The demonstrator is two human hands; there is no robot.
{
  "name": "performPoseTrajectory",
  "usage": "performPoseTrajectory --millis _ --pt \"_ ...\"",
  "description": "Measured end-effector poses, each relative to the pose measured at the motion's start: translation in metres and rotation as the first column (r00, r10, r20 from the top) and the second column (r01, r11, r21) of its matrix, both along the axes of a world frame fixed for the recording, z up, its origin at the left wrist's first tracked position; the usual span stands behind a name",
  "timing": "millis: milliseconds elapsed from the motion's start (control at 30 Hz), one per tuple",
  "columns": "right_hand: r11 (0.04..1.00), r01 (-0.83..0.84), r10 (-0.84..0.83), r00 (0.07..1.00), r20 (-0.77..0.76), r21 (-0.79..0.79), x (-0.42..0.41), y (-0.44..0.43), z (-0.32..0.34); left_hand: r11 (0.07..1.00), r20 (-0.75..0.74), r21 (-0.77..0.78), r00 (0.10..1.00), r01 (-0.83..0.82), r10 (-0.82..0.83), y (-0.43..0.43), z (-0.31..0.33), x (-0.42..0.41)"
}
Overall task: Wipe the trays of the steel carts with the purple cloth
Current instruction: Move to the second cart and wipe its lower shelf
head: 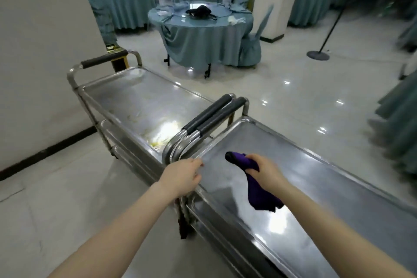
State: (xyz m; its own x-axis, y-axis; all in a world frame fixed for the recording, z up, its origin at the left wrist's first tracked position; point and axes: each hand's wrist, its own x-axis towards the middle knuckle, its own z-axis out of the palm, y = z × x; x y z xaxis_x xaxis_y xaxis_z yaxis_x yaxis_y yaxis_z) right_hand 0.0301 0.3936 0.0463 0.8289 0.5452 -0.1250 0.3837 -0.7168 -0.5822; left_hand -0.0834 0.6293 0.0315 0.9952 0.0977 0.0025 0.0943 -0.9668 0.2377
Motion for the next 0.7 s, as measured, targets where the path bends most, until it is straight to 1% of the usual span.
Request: performPoseTrajectory --millis 133,200,267,333,433,567,700 --pt "0.964 0.264 -0.264 0.964 -0.006 -0.013 -0.038 -0.018 -0.003 0.979 -0.037 -0.099 0.983 0.178 -0.182 0.012 -0.016 0.022" --pt "0.932 0.357 -0.358 0.933 -0.018 -0.056 -0.066 -0.024 -0.009 0.957 -0.06 -0.126 0.96 0.263 -0.272 0.013 -0.029 0.023" --pt "0.9 0.427 -0.431 0.902 -0.029 -0.093 -0.096 -0.027 -0.017 0.933 -0.074 -0.178 0.941 0.313 -0.33 0.011 -0.039 0.02" --pt "0.876 0.471 -0.479 0.876 -0.064 -0.104 -0.13 -0.029 -0.025 0.906 -0.082 -0.242 0.923 0.348 -0.377 0.004 -0.051 0.009" --pt "0.851 0.506 -0.52 0.848 -0.098 -0.136 -0.181 -0.037 -0.035 0.861 -0.085 -0.287 0.884 0.42 -0.46 -0.011 -0.066 -0.01" --pt "0.799 0.574 -0.595 0.797 -0.101 -0.179 -0.237 -0.053 -0.047 0.819 -0.112 -0.297 0.834 0.491 -0.54 -0.029 -0.084 -0.031" --pt "0.779 0.592 -0.622 0.771 -0.137 -0.206 -0.282 -0.064 -0.078 0.818 -0.182 -0.284 0.81 0.5 -0.558 -0.039 -0.106 -0.056"
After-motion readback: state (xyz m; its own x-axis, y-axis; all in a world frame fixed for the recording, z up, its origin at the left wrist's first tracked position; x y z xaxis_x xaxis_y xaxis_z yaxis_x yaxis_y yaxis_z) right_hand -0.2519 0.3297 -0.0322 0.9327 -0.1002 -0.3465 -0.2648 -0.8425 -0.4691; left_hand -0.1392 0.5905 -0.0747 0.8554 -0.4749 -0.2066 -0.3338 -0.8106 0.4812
